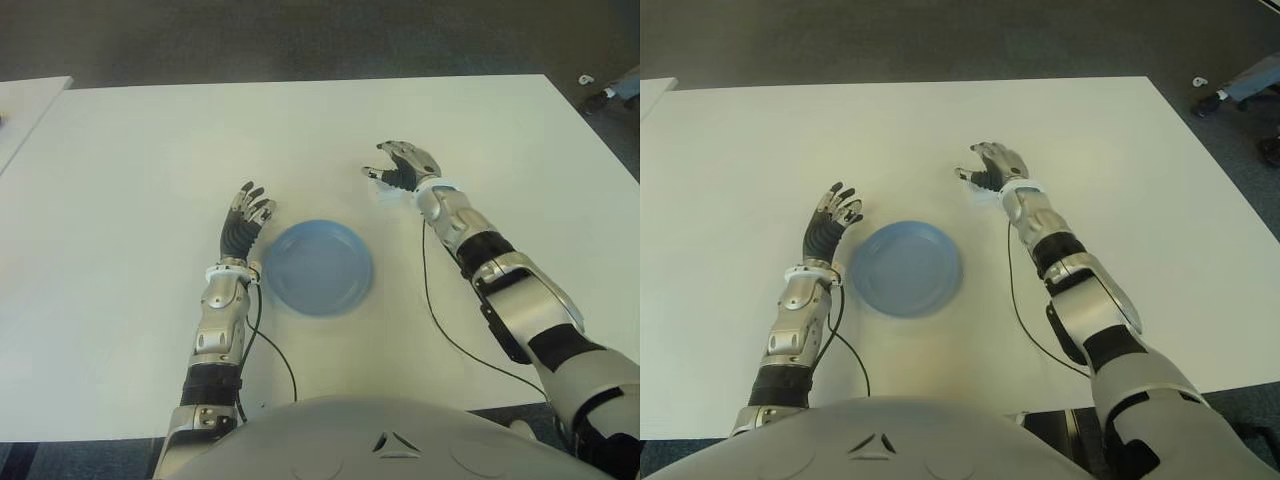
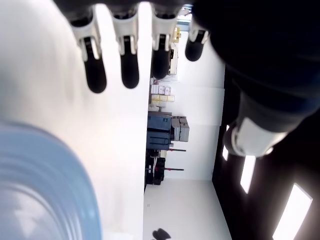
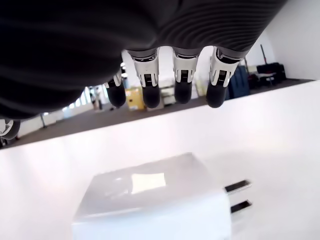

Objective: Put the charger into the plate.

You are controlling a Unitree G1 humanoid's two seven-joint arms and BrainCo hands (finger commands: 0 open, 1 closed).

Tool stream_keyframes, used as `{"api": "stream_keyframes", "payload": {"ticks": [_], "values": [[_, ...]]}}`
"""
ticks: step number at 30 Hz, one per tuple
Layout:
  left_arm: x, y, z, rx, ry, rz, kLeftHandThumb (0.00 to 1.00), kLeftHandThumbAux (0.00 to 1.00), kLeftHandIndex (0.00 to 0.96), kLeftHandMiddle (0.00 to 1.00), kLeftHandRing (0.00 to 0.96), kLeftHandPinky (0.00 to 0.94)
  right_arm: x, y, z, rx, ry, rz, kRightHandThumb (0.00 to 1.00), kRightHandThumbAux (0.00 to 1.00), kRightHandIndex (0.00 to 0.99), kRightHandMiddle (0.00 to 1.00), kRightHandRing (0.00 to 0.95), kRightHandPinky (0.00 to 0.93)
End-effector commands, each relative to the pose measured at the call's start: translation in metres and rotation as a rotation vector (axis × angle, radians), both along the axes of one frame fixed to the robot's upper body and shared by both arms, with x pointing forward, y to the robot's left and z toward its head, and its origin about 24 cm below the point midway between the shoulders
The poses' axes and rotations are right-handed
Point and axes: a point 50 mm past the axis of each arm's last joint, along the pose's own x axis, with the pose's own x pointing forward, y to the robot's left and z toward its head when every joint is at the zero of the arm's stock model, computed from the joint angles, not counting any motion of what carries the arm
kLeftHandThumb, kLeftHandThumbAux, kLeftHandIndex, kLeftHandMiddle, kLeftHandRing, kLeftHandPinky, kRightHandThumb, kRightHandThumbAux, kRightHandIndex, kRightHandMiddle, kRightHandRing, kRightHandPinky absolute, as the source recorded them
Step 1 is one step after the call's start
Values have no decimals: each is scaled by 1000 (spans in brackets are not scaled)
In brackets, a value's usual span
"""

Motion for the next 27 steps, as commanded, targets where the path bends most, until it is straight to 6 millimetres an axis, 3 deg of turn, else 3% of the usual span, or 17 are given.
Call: {"api": "stream_keyframes", "payload": {"ticks": [1,27], "values": [[-3,-4,-3,-4,30,11,91,614,28,124,161,214,-2,2,-11,-38,44,11,317,139,0,0,0,0],[-9,-9,2,-52,42,-7,146,597,27,124,156,204,-12,-10,-36,-117,212,15,334,143,0,0,0,0]]}}
